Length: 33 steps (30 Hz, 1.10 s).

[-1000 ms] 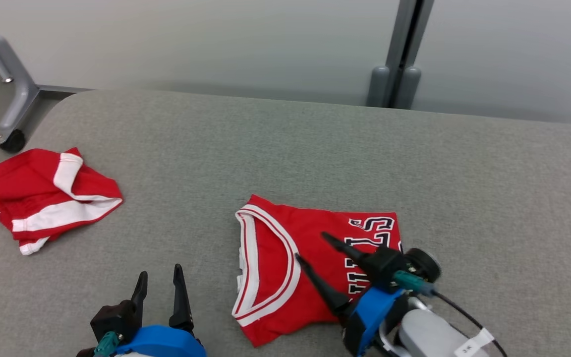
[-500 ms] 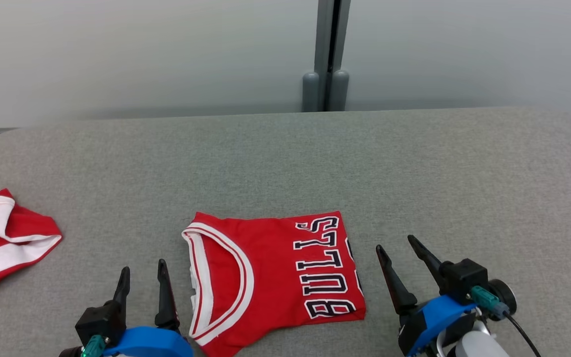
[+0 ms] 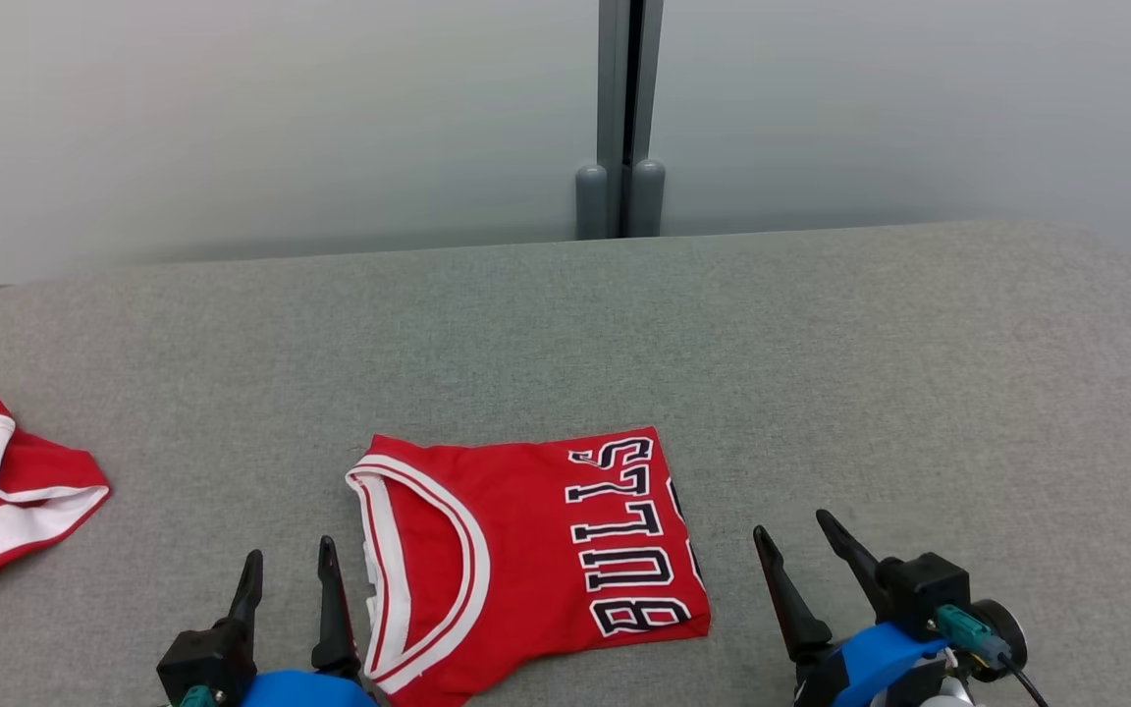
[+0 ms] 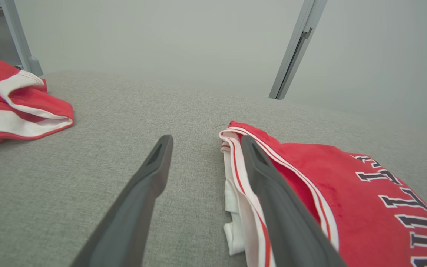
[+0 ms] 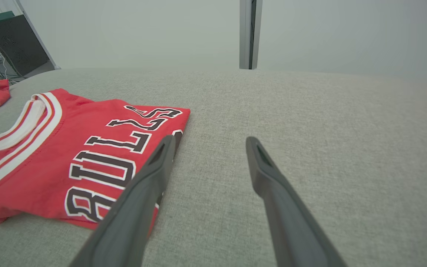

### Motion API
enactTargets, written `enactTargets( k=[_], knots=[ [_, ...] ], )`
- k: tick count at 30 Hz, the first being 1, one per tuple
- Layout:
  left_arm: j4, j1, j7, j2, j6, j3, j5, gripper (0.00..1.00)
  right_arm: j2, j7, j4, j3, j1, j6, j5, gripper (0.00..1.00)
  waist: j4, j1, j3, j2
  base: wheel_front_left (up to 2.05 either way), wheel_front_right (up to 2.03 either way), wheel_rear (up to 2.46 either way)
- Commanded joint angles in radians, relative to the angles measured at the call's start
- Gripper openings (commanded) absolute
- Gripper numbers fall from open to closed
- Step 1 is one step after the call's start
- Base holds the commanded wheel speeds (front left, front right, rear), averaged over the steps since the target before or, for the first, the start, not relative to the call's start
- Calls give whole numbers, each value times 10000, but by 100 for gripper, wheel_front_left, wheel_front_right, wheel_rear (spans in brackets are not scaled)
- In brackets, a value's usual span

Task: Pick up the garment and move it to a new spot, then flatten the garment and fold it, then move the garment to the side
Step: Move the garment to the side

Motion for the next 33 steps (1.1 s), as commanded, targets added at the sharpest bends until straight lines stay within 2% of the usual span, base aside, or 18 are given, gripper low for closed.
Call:
enactTargets(
  k=[1, 6, 10, 19, 20, 21, 22, 27, 30, 33],
  knots=[
    [-6, -106, 0, -2, -36, 11, 69, 100, 6, -23, -5, 30, -28, 1, 35, 100, 84, 1, 77, 0, 0, 0, 0],
    [25, -410, 0, -4, -55, -377, -17, 100, 6, -23, 494, 335, -639, 1, 44, 100, 557, 1, 490, 0, 0, 0, 0],
    [120, -629, -1, -1, -45, -771, -101, 100, 3, -25, 1143, 311, -1278, 1, 301, 100, 1209, 1, 838, 0, 0, 0, 0],
    [154, -708, -1, -8, 9, -768, -229, 100, -5, 74, 4145, 226, -2344, 1, 729, 100, 2350, 1, 1276, 0, 0, 0, 0],
    [150, -686, 0, -8, -1, -727, -295, 100, 4, 142, 4455, 447, -2375, 1, 791, 87, 2400, 1, 1308, 0, 0, 0, 0],
    [130, -678, 0, -8, -1, -682, -324, 100, 44, 151, 4679, 623, -2370, 3, 1001, 49, 2419, 1, 1329, 0, 0, 0, 0],
    [123, -666, 0, -8, -10, -654, -326, 100, 64, 161, 4861, 821, -2402, 7, 1175, 0, 2420, 1, 1355, 0, 0, 0, 0],
    [125, -662, -1, -10, -33, -677, -303, 100, -30, 104, 5007, 1197, -2766, -5, 1575, 0, 2098, 1, 1386, 0, 0, 0, 0],
    [201, -794, -1, -10, -127, -818, -194, 100, -319, 2, 4107, 753, -3010, -14, 1670, 0, 1660, 1, 1342, 0, 0, 0, 0],
    [249, -987, -1, -10, -178, -970, -85, 100, -247, -9, 3412, 597, -2943, -6, 1710, 0, 948, 1, 1281, 0, 0, 0, 0]
  ],
)
